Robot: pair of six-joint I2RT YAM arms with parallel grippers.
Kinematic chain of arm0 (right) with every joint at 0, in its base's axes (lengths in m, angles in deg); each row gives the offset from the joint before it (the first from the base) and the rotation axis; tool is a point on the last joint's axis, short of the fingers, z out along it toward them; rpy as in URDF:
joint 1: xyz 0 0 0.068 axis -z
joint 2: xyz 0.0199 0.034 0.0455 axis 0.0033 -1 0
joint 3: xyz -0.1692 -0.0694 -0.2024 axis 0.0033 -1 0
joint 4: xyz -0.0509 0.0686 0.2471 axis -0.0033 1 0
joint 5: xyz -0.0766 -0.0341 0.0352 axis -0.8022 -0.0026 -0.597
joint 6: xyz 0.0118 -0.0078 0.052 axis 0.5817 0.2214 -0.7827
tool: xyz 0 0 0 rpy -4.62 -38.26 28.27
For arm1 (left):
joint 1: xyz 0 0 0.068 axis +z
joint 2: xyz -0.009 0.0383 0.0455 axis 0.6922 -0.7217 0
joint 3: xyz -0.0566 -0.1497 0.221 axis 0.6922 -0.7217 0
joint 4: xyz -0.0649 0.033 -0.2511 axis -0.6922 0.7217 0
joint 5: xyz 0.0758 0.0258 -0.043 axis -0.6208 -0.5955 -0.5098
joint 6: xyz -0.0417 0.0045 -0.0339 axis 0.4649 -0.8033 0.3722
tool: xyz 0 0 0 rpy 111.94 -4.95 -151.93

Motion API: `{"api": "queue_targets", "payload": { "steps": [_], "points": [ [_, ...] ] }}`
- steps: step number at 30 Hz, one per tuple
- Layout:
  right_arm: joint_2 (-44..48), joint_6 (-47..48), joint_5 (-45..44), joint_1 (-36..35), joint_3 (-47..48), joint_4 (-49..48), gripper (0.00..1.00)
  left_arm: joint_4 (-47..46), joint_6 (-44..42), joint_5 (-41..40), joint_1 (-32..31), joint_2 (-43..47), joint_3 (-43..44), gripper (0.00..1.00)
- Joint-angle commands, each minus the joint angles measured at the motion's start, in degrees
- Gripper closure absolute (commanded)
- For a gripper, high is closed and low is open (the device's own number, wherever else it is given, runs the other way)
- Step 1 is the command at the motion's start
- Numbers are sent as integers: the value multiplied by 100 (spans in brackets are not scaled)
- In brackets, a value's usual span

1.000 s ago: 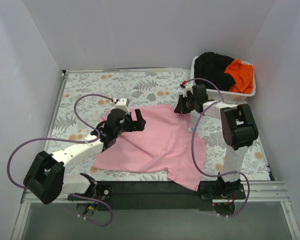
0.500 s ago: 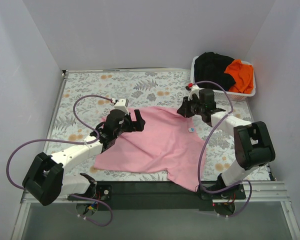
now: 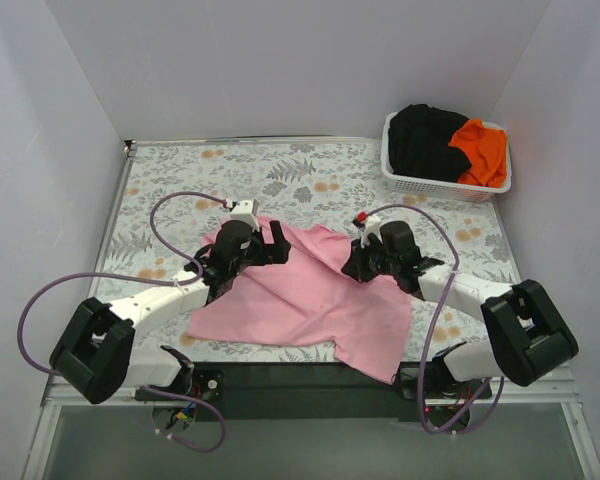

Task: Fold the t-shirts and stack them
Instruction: Flatten the tshirt out

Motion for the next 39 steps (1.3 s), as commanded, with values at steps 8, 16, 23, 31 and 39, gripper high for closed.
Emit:
{"api": "queue_targets", "payload": {
  "steps": [8, 16, 23, 31, 39],
  "points": [
    [824, -239, -391, -269, -331, 350, 60, -598, 51, -69, -26, -1005, 316, 2],
    [1213, -134, -1050, -234, 617, 482, 13, -721, -72, -341, -26, -1735, 624, 2],
    [-44, 323, -761, -199, 1532, 430, 14, -730, -2, -341, -26, -2026, 704, 2],
    [-1134, 1245, 189, -199, 1884, -168, 14, -651, -37, -359, -26, -1965, 607, 2],
    [-1723, 1782, 567, -225, 2156, -537, 14, -563, -45, -394, -26, -1833, 554, 2]
  ]
}}
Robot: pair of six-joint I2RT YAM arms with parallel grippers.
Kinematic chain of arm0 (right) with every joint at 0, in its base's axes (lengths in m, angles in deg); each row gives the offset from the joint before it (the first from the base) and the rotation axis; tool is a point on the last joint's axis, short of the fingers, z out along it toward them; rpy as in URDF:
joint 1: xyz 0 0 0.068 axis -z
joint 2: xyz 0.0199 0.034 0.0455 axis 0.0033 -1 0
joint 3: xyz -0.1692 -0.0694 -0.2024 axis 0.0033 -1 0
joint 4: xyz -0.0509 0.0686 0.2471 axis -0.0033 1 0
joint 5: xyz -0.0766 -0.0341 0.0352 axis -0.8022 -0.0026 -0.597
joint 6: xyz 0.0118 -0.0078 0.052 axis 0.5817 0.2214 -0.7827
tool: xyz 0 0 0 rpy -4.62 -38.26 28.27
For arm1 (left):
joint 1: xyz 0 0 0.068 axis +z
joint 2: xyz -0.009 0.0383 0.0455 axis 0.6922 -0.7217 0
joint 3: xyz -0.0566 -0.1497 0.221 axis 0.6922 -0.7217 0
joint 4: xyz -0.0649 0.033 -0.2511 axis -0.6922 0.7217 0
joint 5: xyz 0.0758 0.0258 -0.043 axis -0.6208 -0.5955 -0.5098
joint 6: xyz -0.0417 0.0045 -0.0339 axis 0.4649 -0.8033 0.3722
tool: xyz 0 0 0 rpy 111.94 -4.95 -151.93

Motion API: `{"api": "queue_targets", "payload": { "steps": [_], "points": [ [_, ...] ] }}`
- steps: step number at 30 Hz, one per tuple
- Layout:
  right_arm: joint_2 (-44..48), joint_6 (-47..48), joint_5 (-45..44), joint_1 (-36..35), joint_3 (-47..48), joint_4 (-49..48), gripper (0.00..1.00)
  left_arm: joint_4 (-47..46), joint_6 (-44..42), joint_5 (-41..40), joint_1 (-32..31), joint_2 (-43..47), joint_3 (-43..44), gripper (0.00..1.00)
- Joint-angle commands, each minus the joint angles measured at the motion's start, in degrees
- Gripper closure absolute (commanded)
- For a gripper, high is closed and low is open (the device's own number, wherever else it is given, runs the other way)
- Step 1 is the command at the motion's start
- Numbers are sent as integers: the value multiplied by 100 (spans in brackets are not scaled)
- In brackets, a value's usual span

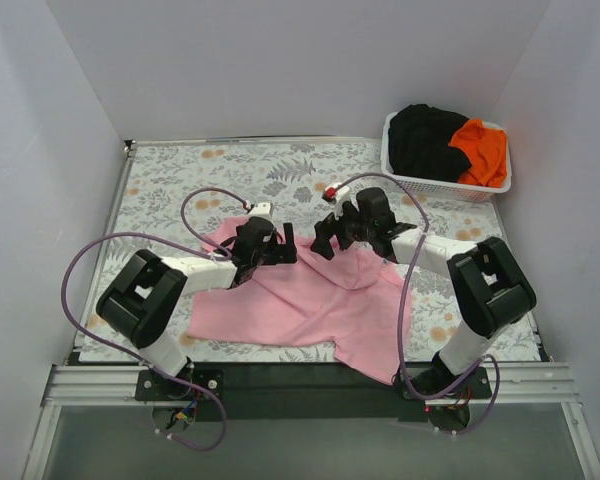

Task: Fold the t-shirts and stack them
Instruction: Flatten the tshirt out

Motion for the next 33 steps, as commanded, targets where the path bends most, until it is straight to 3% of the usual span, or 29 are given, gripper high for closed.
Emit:
{"api": "queue_targets", "payload": {
  "steps": [1, 13, 21, 25, 30, 31, 33],
  "points": [
    [-218, 436, 316, -41, 388, -435, 14, 58, -56, -147, -26, 298, -27, 2],
    [-956, 814, 333, -77, 696, -435, 19, 234, -109, -226, -27, 623, -80, 2],
    [-1176, 911, 298, -68, 819, -408, 30, 304, -136, -288, -26, 826, -115, 2],
    [-1255, 946, 228, -77, 881, -426, 44, 331, -136, -288, -26, 905, -150, 2],
    [-1352, 963, 131, -77, 1056, -382, 79, 366, -92, -297, -35, 1080, -238, 2],
    [-1370, 963, 105, -77, 1083, -347, 90, 375, -92, -297, -27, 1115, -264, 2],
    [-1422, 990, 70, -77, 1188, -312, 99, 401, -74, -323, -26, 1230, -308, 2]
  ]
}}
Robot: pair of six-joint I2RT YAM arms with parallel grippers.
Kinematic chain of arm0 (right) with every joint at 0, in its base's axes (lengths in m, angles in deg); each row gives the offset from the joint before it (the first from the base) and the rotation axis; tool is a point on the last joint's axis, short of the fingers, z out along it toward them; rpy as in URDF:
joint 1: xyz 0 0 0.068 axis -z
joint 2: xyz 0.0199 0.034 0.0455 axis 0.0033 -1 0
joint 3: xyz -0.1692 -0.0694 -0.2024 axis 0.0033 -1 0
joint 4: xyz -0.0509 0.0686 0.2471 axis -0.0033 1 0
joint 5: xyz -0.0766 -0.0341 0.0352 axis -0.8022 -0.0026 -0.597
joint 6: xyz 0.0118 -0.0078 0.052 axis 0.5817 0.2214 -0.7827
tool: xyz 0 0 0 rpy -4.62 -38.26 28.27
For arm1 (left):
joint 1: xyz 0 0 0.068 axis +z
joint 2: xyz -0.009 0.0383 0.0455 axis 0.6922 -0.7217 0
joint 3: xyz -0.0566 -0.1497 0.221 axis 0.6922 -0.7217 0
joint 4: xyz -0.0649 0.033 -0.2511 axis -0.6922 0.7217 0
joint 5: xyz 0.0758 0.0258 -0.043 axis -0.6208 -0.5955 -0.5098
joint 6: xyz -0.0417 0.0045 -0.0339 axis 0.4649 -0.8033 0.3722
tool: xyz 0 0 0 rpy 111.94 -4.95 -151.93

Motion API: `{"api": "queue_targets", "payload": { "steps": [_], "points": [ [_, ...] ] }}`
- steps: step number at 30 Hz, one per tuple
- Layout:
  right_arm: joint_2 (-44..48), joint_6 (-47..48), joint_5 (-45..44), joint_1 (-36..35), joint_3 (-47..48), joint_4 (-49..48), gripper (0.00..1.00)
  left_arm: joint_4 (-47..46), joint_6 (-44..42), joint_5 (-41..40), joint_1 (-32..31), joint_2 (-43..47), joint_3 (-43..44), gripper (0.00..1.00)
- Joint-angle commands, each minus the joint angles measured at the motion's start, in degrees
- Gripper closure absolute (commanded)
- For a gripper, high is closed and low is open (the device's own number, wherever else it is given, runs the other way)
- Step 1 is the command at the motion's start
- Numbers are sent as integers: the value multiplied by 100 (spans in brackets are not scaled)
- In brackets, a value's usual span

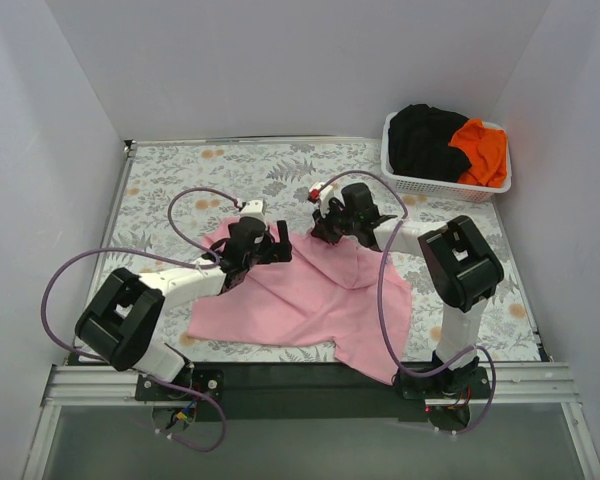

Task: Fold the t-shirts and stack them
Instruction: Flatten the tshirt out

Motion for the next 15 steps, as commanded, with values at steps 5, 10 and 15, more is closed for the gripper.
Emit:
{"api": "queue_targets", "payload": {
  "steps": [5, 10, 15],
  "points": [
    [-131, 302, -666, -31, 823, 369, 99, 172, -30, -267, -26, 680, -160, 2],
    [-262, 706, -1903, -48, 1841, 827, 99, 269, -57, -363, -18, 962, -213, 2],
    [-771, 988, -2592, -57, 2862, 1073, 99, 348, -92, -416, -9, 1103, -213, 2]
  ]
}}
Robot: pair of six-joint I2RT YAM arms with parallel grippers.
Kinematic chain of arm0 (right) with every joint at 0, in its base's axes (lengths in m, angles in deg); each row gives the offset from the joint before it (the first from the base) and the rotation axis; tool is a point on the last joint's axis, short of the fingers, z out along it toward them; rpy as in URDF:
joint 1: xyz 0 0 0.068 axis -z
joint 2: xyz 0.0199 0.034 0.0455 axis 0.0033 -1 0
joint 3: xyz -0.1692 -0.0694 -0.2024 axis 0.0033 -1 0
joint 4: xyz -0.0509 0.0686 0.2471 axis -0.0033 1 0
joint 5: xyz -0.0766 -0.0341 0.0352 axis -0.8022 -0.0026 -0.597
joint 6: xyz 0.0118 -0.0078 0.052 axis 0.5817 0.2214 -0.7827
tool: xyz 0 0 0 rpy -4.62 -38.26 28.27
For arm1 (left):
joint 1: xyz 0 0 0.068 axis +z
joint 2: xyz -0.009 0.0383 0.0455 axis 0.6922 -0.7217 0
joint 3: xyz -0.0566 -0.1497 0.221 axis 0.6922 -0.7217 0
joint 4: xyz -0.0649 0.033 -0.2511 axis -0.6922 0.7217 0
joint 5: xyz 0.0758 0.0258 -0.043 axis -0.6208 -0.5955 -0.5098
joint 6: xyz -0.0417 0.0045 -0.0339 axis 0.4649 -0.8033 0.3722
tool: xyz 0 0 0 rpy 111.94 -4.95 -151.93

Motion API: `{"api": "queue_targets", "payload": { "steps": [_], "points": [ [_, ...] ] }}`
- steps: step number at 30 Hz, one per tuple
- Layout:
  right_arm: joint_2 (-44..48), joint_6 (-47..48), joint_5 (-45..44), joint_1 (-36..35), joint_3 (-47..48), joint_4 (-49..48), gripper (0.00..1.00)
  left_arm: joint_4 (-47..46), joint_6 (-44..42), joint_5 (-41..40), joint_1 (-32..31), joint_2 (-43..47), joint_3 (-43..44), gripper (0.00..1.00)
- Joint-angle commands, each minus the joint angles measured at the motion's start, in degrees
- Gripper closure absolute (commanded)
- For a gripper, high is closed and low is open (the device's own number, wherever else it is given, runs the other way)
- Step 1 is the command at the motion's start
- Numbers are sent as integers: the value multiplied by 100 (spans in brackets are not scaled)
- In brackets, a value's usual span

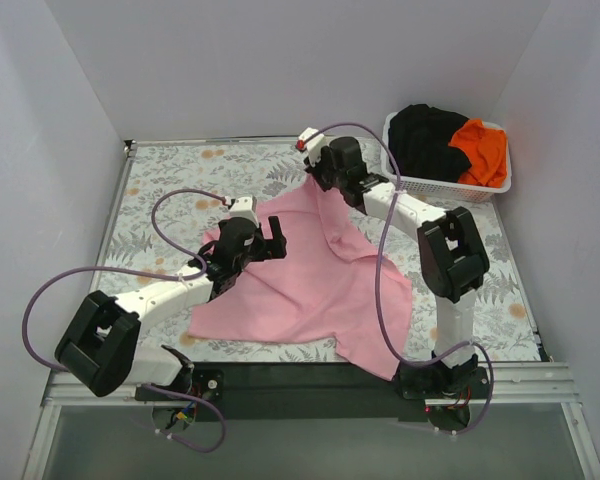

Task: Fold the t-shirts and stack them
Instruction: Flatten the tshirt out

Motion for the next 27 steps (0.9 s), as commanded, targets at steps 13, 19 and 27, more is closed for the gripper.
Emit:
{"api": "queue_targets", "payload": {
  "steps": [13, 19, 27],
  "points": [
    [-1269, -807, -1995, 165, 1498, 12, 2, 237, -39, -226, -2, 261, -100, 2],
    [-371, -1421, -1801, 243, 207, 28, 9, 158, 93, -33, -11, 209, -152, 2],
    [-221, -1959, -825, 587, -640, -60, 82, -8, 137, 134, -37, 77, -231, 2]
  ]
}}
